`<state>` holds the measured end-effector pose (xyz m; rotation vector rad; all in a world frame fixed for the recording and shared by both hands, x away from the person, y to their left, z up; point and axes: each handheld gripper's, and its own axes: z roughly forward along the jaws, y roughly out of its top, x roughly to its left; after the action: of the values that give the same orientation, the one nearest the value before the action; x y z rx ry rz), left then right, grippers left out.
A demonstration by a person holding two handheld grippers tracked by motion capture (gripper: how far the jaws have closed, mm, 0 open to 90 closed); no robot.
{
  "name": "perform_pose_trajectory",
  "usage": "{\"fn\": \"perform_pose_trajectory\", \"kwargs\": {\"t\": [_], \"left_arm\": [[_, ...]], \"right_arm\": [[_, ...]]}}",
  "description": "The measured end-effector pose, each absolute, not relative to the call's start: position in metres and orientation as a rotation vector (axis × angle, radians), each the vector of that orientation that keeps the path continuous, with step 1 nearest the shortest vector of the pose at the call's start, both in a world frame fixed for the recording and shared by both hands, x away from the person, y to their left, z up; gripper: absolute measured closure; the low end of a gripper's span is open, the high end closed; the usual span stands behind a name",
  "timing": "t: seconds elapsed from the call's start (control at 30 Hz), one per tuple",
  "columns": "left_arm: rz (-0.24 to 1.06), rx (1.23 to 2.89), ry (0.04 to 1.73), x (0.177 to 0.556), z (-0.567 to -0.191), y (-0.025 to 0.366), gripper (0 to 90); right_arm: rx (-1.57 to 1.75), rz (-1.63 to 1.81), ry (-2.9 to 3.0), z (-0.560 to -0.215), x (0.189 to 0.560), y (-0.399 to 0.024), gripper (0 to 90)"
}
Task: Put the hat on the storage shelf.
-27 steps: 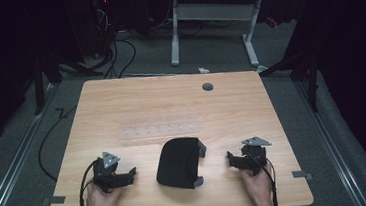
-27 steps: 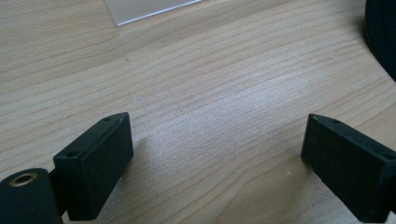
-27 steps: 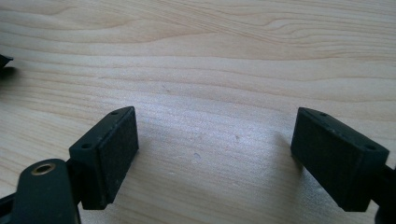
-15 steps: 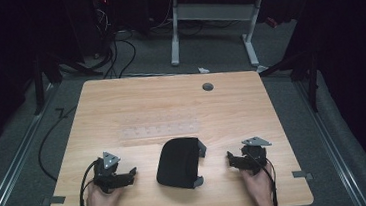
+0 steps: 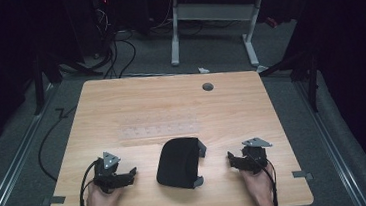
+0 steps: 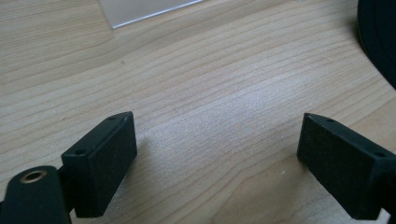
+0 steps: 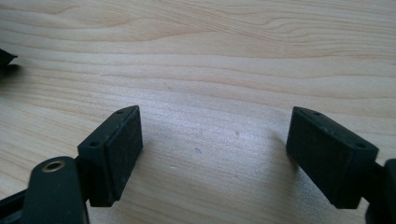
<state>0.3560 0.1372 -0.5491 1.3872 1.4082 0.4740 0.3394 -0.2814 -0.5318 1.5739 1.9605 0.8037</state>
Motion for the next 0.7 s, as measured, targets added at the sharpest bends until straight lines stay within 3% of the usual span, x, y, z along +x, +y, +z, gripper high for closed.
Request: {"fn": "perform_pose_trajectory", "kwargs": {"t": [0.2, 0.7], "left_arm": [[0.474, 1.387, 1.408, 0.356, -0.549, 0.137, 12.2], [0.473, 1.384, 1.406, 0.356, -0.549, 0.137, 13.6]], "right_arm": [[1.477, 0.787, 1.980, -0.530, 0.334, -0.275, 35.6], [1.473, 0.987, 2.027, -0.522, 0.322, -0.272, 46.7]]}}
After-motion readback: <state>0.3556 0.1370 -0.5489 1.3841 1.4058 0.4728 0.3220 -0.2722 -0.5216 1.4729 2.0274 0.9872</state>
